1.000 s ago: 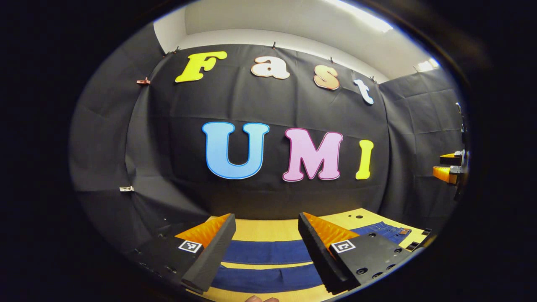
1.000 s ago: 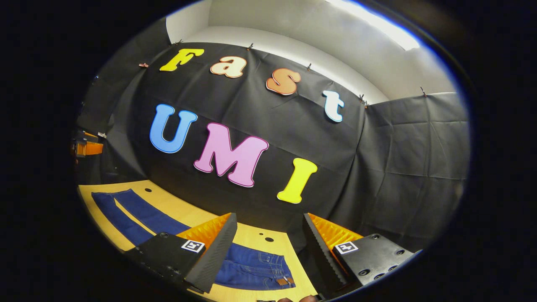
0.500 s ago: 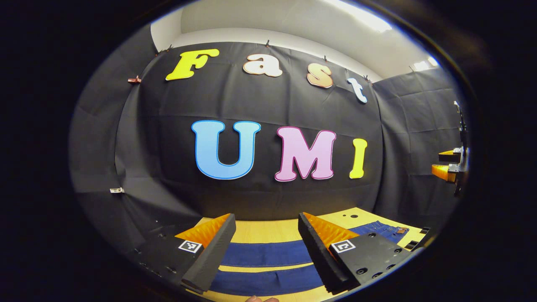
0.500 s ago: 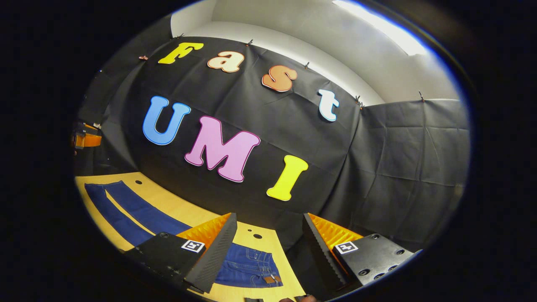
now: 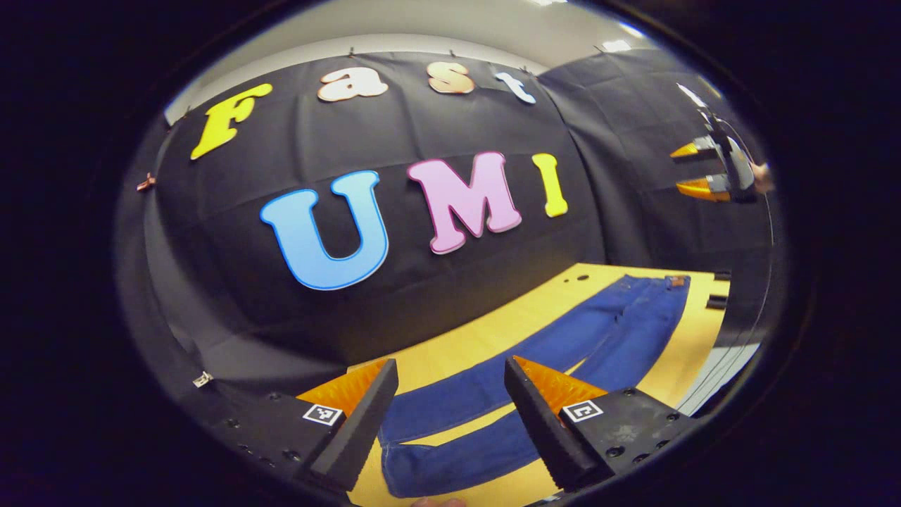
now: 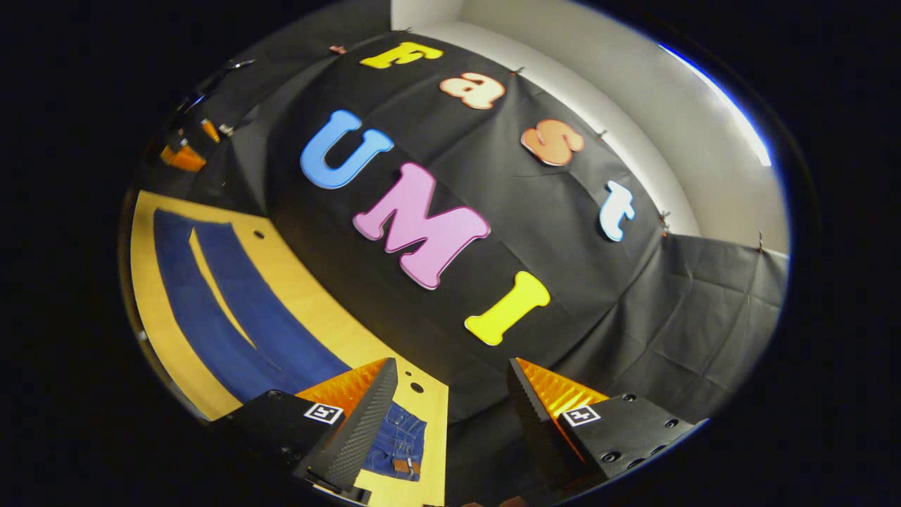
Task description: Grasp the waist and the cuffs of the jeans and fold them to make the two legs overlap; first hold the waist and fold one-third of the jeans toward the cuffs, then hold the cuffs and fold the remaining one-third in the same direction to finish folding.
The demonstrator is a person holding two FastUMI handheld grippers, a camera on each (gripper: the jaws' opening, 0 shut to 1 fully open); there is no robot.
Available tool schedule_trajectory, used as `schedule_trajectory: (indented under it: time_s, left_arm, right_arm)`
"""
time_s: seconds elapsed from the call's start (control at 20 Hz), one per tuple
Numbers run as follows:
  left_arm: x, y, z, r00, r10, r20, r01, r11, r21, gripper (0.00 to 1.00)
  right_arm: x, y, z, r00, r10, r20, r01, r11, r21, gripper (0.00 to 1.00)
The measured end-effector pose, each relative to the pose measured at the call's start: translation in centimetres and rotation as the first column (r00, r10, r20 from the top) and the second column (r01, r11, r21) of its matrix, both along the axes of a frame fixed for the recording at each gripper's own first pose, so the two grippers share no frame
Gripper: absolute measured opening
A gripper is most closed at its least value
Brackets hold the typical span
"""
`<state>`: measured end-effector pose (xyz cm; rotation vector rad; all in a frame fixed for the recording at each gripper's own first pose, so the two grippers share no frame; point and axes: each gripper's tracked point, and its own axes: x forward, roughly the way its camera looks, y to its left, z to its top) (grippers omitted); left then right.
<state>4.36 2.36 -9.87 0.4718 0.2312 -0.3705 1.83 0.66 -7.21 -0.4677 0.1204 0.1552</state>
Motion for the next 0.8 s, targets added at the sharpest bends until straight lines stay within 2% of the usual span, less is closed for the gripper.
schedule_trajectory:
  time_s: [0.15, 0.25, 0.35, 0.5, 0.65, 0.75, 0.8]
  left_arm:
    - [0.0, 1.6, -6.1, 0.986, -0.096, -0.138, 0.118, 0.981, 0.154, 0.98]
    - [-0.9, 3.2, -10.4, 0.961, -0.13, -0.243, 0.194, 0.945, 0.265, 0.98]
    - [-1.7, 4.3, -14.0, 0.931, -0.178, -0.318, 0.289, 0.893, 0.346, 0.98]
    - [-3.1, 6.4, -18.4, 0.874, -0.217, -0.435, 0.418, 0.792, 0.445, 0.98]
    - [-4.0, 7.7, -22.1, 0.803, -0.232, -0.549, 0.527, 0.708, 0.471, 0.98]
    - [-3.8, 8.8, -23.8, 0.776, -0.226, -0.589, 0.567, 0.658, 0.495, 0.98]
    - [-3.6, 9.6, -24.6, 0.766, -0.209, -0.608, 0.575, 0.645, 0.504, 0.98]
  right_arm:
    - [0.5, 1.9, -4.5, 0.993, 0.094, -0.078, -0.102, 0.989, -0.109, 0.96]
    - [0.7, 3.0, -8.0, 0.978, 0.152, -0.144, -0.177, 0.967, -0.185, 0.96]
    - [0.5, 4.0, -12.1, 0.955, 0.2, -0.219, -0.25, 0.94, -0.231, 0.96]
    - [0.5, 5.3, -18.0, 0.912, 0.235, -0.337, -0.328, 0.91, -0.252, 0.96]
    - [-0.4, 6.8, -23.1, 0.852, 0.273, -0.447, -0.409, 0.88, -0.242, 0.97]
    - [-0.4, 7.6, -25.3, 0.819, 0.303, -0.488, -0.469, 0.842, -0.265, 0.97]
    - [-0.5, 7.7, -26.3, 0.803, 0.314, -0.507, -0.494, 0.826, -0.271, 0.97]
